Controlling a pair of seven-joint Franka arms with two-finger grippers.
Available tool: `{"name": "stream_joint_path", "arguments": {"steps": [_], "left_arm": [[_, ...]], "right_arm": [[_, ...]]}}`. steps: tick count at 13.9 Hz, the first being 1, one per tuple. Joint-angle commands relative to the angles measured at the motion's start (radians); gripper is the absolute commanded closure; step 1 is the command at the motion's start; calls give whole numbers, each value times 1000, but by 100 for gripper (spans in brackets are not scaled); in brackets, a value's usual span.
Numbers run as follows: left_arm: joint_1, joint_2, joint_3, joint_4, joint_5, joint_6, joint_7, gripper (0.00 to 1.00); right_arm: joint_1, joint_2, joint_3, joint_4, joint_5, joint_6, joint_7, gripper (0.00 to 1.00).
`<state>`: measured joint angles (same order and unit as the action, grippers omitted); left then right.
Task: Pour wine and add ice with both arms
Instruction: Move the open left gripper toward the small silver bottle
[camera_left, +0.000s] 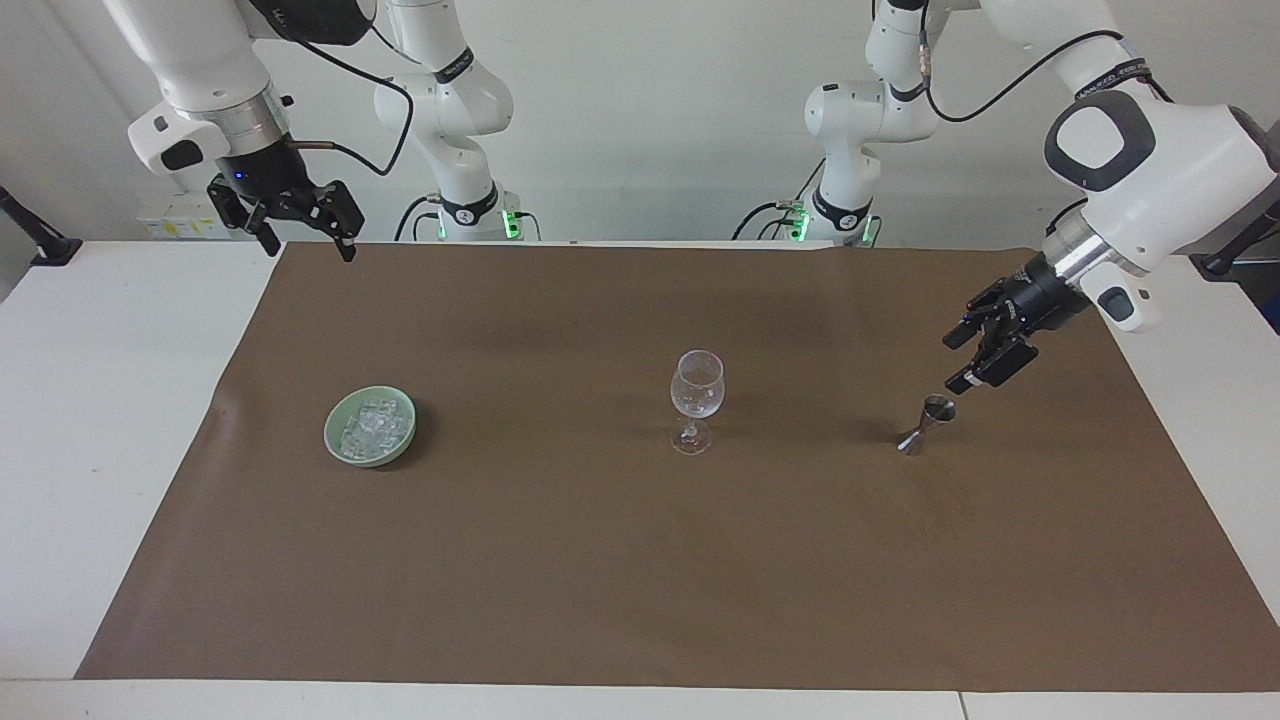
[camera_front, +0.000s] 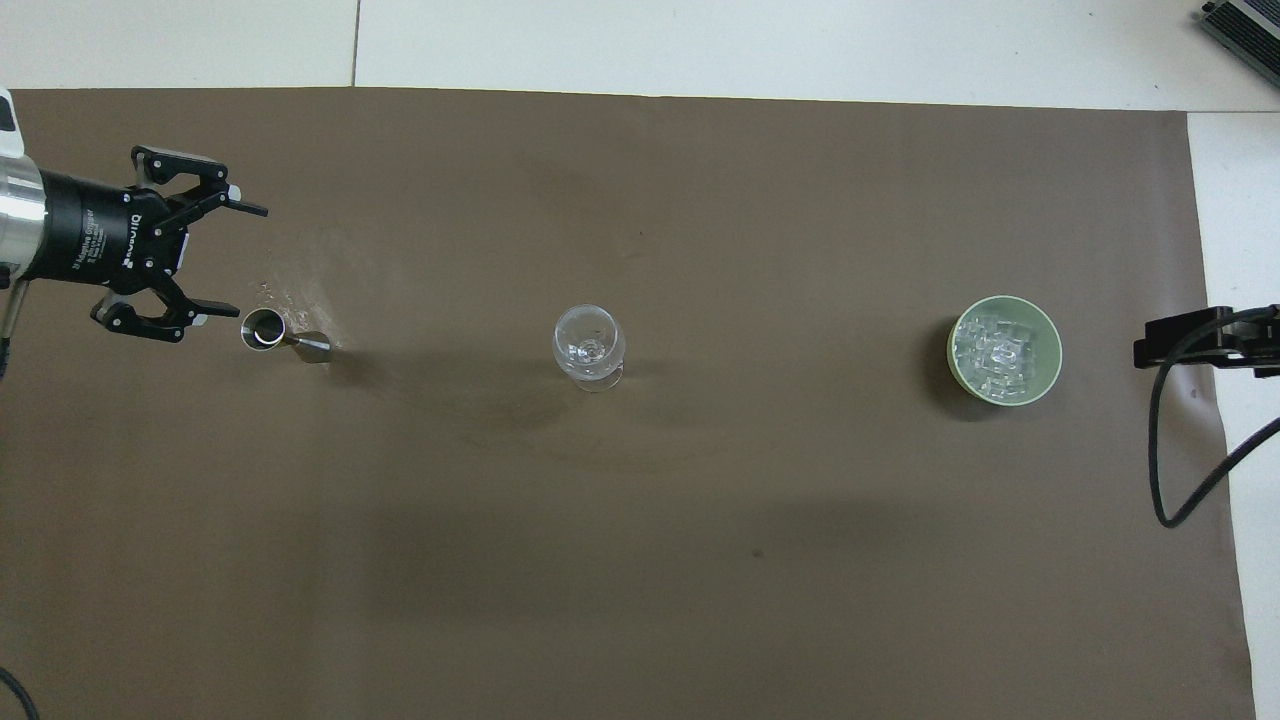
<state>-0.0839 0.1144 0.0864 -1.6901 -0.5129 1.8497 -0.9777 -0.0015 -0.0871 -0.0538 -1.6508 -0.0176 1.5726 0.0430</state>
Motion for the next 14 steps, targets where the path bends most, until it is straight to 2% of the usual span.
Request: {"name": "stream_joint_path", "arguments": {"steps": [1,5,7,10,14], "left_arm": [[9,-28,-4,-45,-21,-39,-42,0],[44,-70,-1,-98,-33,-183,-53,0],[81,-81,-1,-109,-77,-225,-55,0],[121,-99,-1,-145,-203,-216,-59,0],[145,-107,-1,-151,-261,-228,-58,0]], "right_arm": [[-6,-17,3,-12,13,-9,-18,0],[-6,-17,3,-12,13,-9,-18,0],[-6,-17,3,-12,13,-9,-18,0],[-6,-17,3,-12,13,-9,-18,0],[-6,-17,3,-12,13,-9,-18,0]]}}
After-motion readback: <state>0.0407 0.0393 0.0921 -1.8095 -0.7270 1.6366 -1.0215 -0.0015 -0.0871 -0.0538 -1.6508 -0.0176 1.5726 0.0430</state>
